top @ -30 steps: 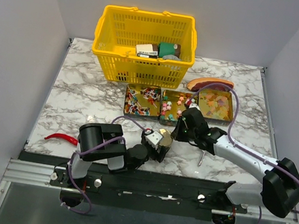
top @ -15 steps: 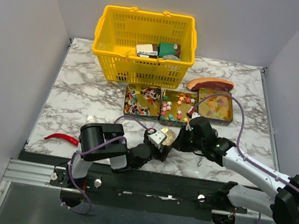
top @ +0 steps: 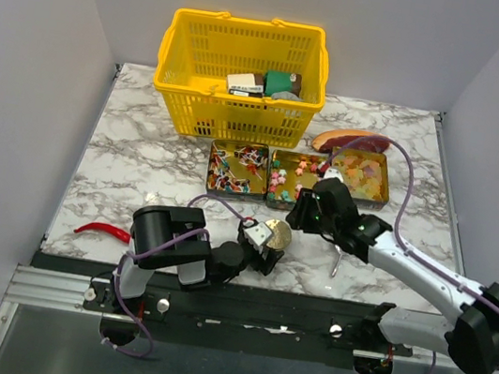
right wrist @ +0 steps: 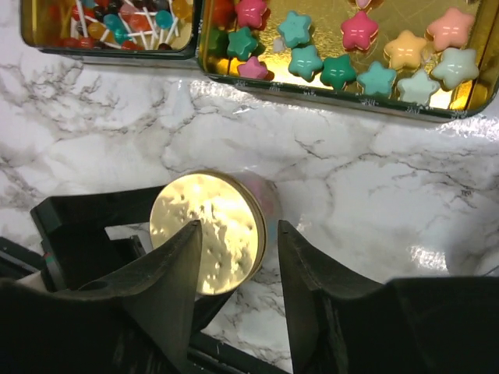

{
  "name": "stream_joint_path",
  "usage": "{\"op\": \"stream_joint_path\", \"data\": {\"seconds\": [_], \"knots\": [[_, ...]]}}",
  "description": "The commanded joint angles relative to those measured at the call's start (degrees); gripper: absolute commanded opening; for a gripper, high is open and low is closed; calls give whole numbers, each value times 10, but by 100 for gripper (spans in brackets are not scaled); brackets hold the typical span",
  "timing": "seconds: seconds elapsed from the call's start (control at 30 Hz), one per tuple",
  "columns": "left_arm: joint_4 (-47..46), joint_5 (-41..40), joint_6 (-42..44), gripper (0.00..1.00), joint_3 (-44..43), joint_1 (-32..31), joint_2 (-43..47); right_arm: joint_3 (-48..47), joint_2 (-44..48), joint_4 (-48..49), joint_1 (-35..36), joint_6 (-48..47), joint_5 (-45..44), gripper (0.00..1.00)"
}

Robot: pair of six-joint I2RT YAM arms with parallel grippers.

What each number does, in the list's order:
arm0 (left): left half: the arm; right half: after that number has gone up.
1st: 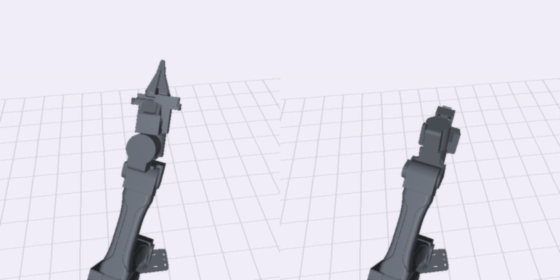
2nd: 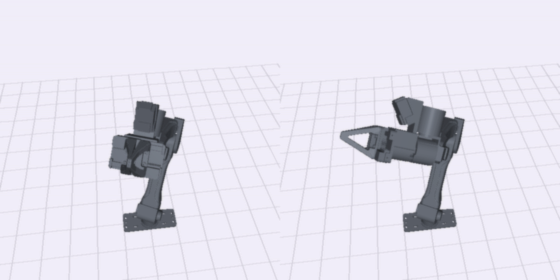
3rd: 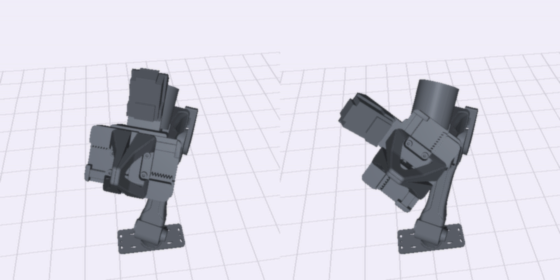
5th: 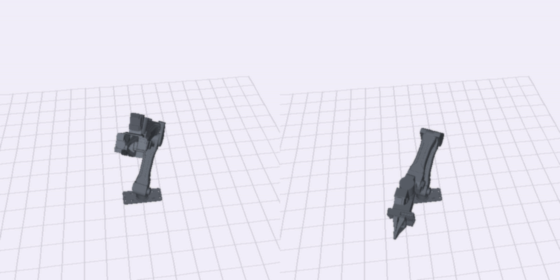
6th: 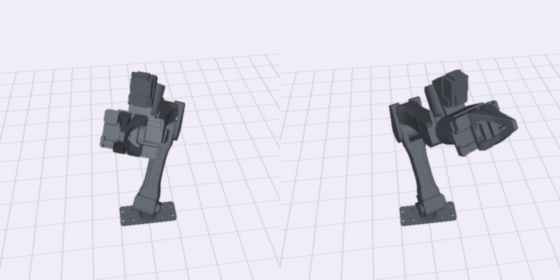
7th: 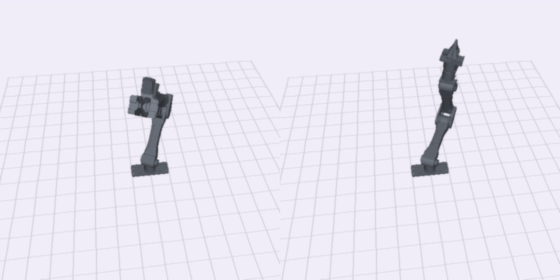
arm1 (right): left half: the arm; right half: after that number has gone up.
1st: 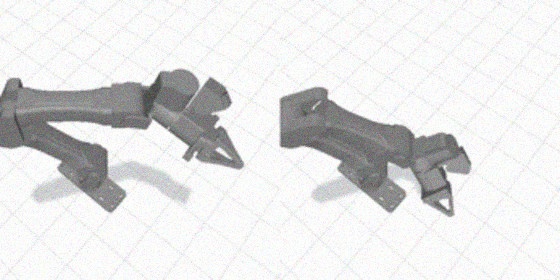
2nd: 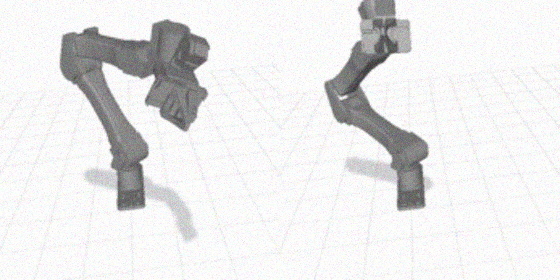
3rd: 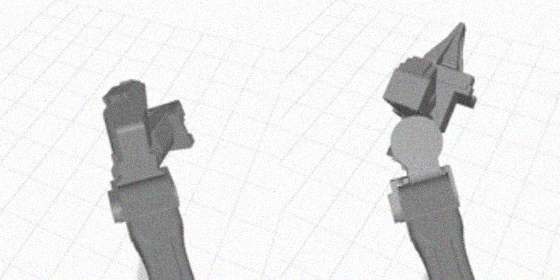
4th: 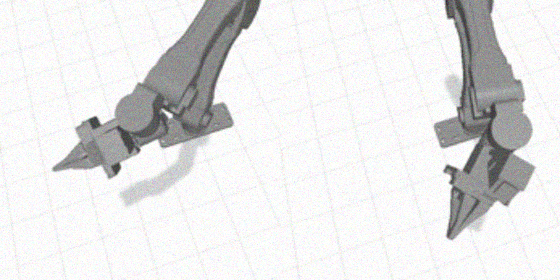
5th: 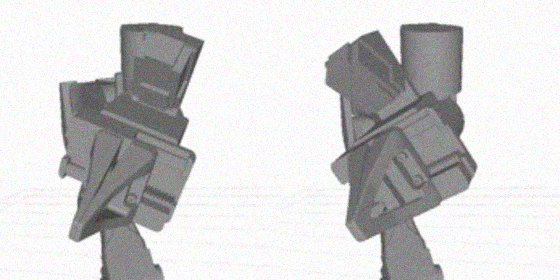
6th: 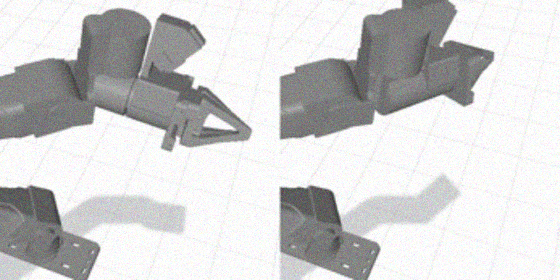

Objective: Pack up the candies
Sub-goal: Screw the bottle lid onto the packing bottle.

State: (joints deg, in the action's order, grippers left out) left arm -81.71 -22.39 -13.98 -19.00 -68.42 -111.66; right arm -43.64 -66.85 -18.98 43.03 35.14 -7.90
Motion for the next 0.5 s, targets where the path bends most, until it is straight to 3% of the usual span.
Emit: {"op": "stream_joint_path", "data": {"seconds": [0.0,0.27,0.33,0.37,0.47], "knots": [[82,40,18,58,6,-6,-4,-29,-66,25,-15,-45,7,48],[87,52,18,58,-2,-6,-13,-8,-101,56,-24,-60,72,45],[95,50,18,58,-4,-6,-15,8,-106,72,-27,-57,96,39],[96,49,18,58,-5,-6,-15,13,-107,74,-28,-53,101,29],[96,48,17,57,-7,-6,-21,31,-103,79,-28,-48,110,20]]}}
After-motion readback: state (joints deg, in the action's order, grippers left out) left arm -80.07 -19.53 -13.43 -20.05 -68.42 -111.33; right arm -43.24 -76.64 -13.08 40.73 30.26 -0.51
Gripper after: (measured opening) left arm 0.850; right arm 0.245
